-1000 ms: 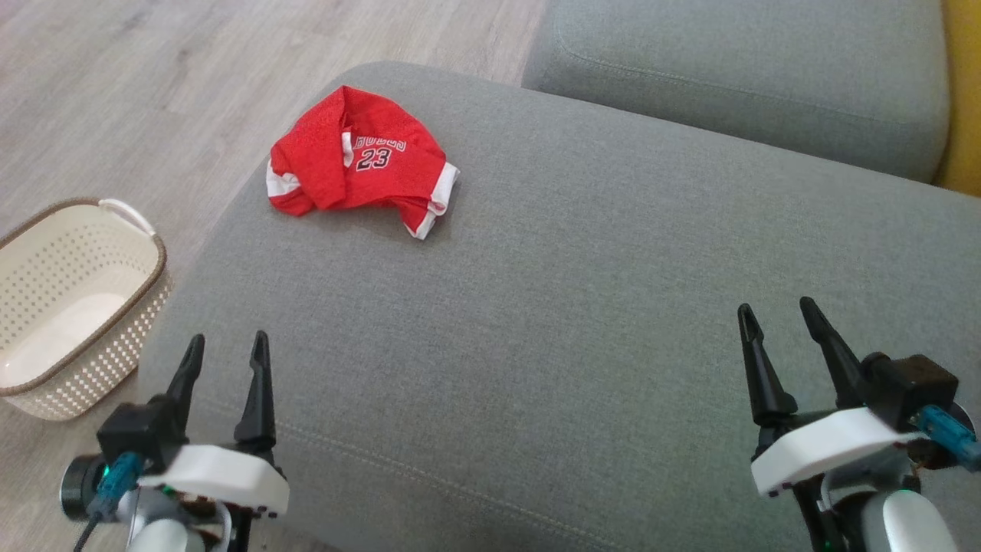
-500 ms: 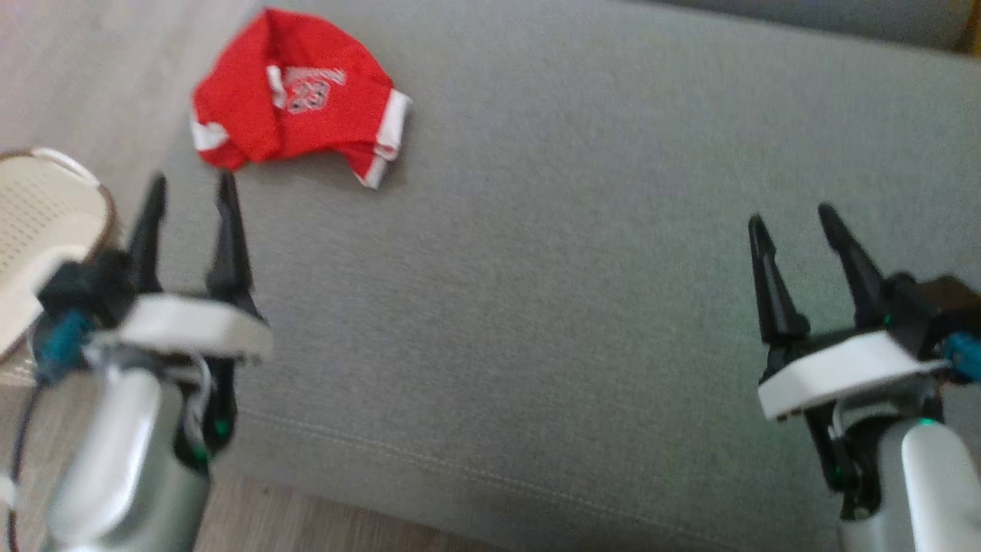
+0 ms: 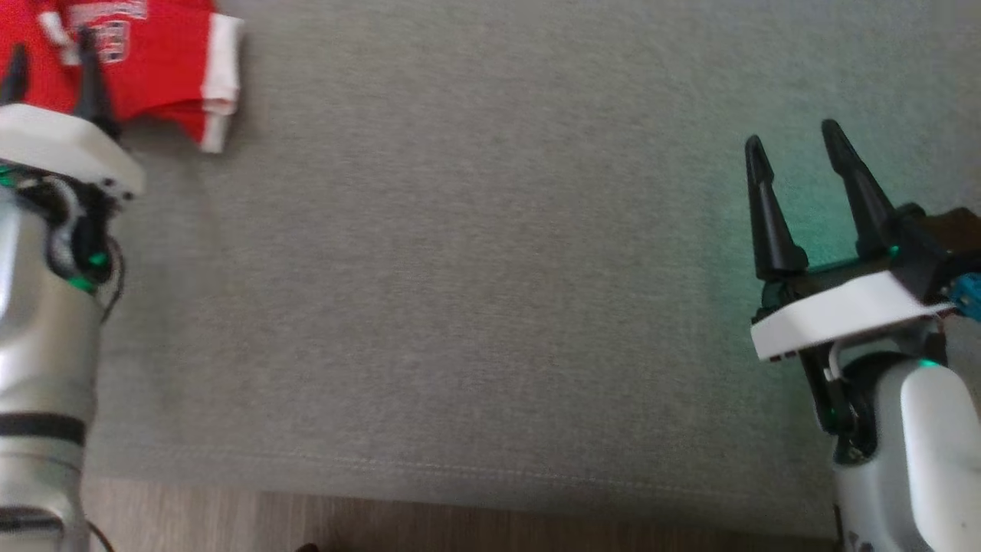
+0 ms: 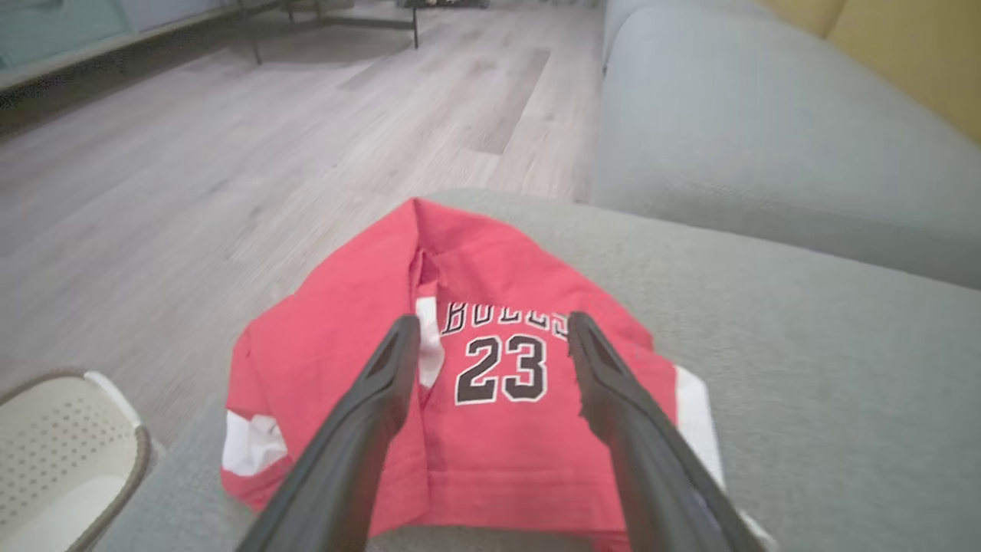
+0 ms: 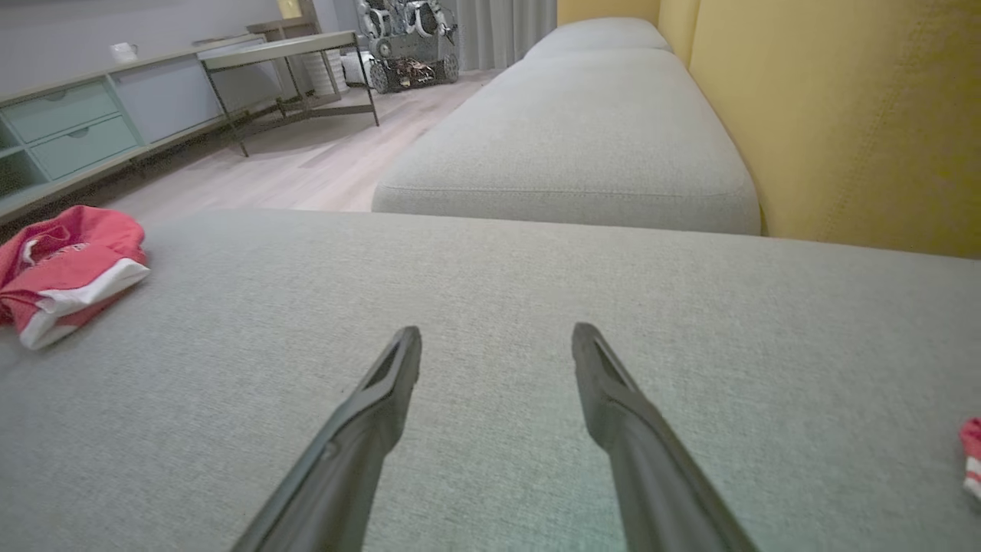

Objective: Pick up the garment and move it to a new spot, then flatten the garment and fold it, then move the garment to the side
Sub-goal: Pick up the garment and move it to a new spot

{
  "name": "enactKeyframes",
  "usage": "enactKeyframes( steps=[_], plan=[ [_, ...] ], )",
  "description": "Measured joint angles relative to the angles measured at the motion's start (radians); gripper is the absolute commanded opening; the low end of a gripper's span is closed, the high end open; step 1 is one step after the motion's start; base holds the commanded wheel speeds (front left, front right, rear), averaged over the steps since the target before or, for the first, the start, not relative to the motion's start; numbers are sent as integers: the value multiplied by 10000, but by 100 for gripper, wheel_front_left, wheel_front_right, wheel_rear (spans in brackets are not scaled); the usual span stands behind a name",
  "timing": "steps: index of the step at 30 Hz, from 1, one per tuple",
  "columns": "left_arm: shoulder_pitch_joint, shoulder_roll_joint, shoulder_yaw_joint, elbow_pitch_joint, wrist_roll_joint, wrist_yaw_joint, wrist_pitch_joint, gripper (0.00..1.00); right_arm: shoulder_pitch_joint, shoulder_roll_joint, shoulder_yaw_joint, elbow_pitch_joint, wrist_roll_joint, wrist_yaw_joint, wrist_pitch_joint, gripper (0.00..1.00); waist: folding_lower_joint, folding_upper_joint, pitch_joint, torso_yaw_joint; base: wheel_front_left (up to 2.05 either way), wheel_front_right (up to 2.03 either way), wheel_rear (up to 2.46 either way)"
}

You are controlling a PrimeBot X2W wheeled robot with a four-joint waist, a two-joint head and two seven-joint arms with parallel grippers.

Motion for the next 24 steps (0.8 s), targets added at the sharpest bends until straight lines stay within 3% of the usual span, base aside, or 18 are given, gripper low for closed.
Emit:
enactKeyframes(
  steps=[5, 10, 11, 12, 13, 20, 24],
  plan=[
    [-765, 334, 297, 2213, -284, -161, 244, 100, -219, -4, 140, 146, 17, 0, -138, 100, -3, 0, 477, -615, 0, 0, 0],
    [-1373, 568, 403, 3488, -347, -291, 322, 100, -227, -6, 105, 268, 113, 0, -192, 100, -3, 0, 855, -950, 0, 0, 0],
    [-1501, 594, 403, 3651, -347, -380, 322, 96, -227, -6, 100, 284, 113, 0, -199, 100, -3, 0, 899, -985, 0, 0, 0],
    [-1615, 617, 389, 3795, -345, -462, 320, 32, -228, -6, 92, 297, 113, 0, -245, 100, -3, 0, 930, -1006, 0, 0, 0],
    [-1697, 629, 387, 3898, -345, -533, 305, 0, -229, -6, 79, 305, 115, 0, -278, 100, -2, 0, 939, -1011, 0, 0, 0],
    [-1781, 614, 339, 4126, -336, -792, -642, 0, -237, -4, -42, 372, 186, 0, -326, 100, -3, 0, 622, -833, 0, 0, 0],
    [-1604, 665, 476, 3022, -146, -757, -765, 0, -220, -4, -178, 460, 259, 0, -414, 100, -4, 0, 185, -692, 0, 0, 0]
  ],
)
